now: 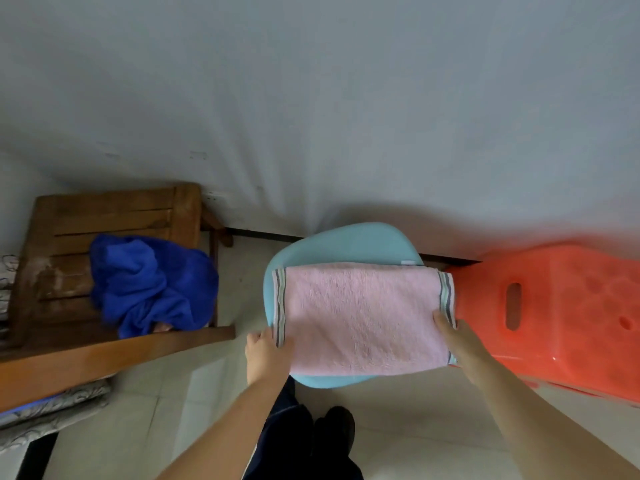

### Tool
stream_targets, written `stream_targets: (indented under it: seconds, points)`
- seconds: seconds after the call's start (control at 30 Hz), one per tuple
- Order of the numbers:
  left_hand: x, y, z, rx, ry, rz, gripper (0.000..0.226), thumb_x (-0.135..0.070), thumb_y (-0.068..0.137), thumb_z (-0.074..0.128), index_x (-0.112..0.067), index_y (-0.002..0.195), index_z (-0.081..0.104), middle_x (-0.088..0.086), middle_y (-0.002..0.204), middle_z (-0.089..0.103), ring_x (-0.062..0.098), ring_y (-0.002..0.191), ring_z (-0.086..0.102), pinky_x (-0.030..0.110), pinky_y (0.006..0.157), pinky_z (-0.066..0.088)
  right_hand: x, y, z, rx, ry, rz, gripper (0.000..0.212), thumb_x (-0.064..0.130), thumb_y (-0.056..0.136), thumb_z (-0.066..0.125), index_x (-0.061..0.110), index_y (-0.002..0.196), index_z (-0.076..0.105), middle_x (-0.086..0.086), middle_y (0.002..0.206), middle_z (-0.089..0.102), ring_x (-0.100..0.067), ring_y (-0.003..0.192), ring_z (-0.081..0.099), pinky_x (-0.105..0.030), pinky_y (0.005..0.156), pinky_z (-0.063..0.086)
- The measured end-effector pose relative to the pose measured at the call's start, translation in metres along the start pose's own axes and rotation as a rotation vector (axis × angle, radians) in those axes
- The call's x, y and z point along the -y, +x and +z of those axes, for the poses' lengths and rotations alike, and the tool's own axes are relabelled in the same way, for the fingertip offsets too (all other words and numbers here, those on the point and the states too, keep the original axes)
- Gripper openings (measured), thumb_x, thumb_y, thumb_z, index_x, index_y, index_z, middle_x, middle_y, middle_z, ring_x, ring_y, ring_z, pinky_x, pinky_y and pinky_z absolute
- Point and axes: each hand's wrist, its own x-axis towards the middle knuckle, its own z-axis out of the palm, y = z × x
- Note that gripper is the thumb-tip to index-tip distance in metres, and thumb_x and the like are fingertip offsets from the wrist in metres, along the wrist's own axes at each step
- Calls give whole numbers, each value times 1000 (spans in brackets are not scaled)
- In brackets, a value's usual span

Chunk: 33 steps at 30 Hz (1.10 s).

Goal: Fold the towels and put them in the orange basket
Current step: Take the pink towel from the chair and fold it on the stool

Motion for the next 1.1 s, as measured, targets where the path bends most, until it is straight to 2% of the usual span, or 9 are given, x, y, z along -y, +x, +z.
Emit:
stream_targets:
  seconds: [0.07, 0.13, 0.27, 0.4, 0.53, 0.67, 0.83, 1.0, 1.1]
  points:
    - [3, 7, -2, -36, -75, -62, 26, -19, 90, 51, 4, 80, 55, 26, 86, 42, 31, 69, 49, 43, 70, 50, 0, 0, -2, 1, -54, 28, 61, 50, 93, 47, 1, 129, 50, -21, 120, 57, -36, 106, 55, -42, 96, 42]
    - [5, 11, -6, -46, -146, -112, 30, -21, 94, 48, -5, 68, 44, 16, 71, 41, 22, 60, 38, 32, 59, 36, 1, 0, -5, -6, -77, 7, 55, 45, 94, 50, -2, 123, 55, -23, 117, 59, -36, 101, 56, -41, 92, 43]
    - [11, 11, -11, 35, -313, -171, 21, -29, 93, 56, -10, 96, 49, 9, 88, 56, 24, 79, 55, 36, 74, 48, 8, -6, -9, -43, 69, -122, 28, 23, 94, 56, 4, 113, 63, -17, 109, 63, -22, 84, 53, -30, 64, 41]
    - [4, 5, -20, 148, -490, -167, 26, -24, 93, 58, -16, 115, 48, 11, 106, 65, 26, 89, 65, 40, 82, 54, 44, -28, 2, -16, 227, -291, 11, 10, 90, 57, 18, 91, 64, -3, 85, 62, -17, 77, 52, -30, 65, 40]
    - [-11, 3, -26, 181, -445, -113, 20, -19, 96, 51, -10, 106, 64, 12, 102, 70, 27, 89, 67, 39, 84, 53, 85, -64, 41, 90, 43, -520, 16, 9, 90, 55, 24, 95, 58, 5, 78, 59, -12, 68, 51, -25, 66, 38]
    - [-16, 6, -29, 223, -517, -134, 27, -26, 97, 48, -8, 107, 65, 17, 103, 70, 27, 90, 66, 35, 80, 52, 95, -90, 117, 117, -326, -712, 16, 17, 93, 49, 19, 108, 53, 2, 77, 56, -11, 59, 48, -15, 49, 31]
    - [-14, 19, -34, 227, -753, -262, 48, -53, 96, 40, -14, 102, 66, 9, 101, 71, 23, 97, 65, 34, 81, 51, 84, -103, 192, 190, -595, -700, 30, 31, 97, 42, 16, 123, 45, -6, 102, 66, -25, 87, 64, -27, 61, 36]
    - [-22, 27, -37, 261, -590, -222, 59, -59, 83, 57, -8, 112, 66, 17, 103, 71, 27, 98, 64, 41, 95, 48, 81, -104, 184, 321, -554, -791, 24, 32, 98, 40, 18, 107, 57, -2, 89, 68, -18, 75, 61, -27, 60, 45]
    - [-33, 28, -32, 217, -376, -142, 43, -45, 89, 58, -10, 115, 58, 10, 106, 67, 26, 94, 61, 33, 84, 48, 80, -87, 147, 58, -409, -778, 22, 20, 96, 46, 18, 109, 64, 2, 96, 69, -15, 76, 60, -26, 65, 47]
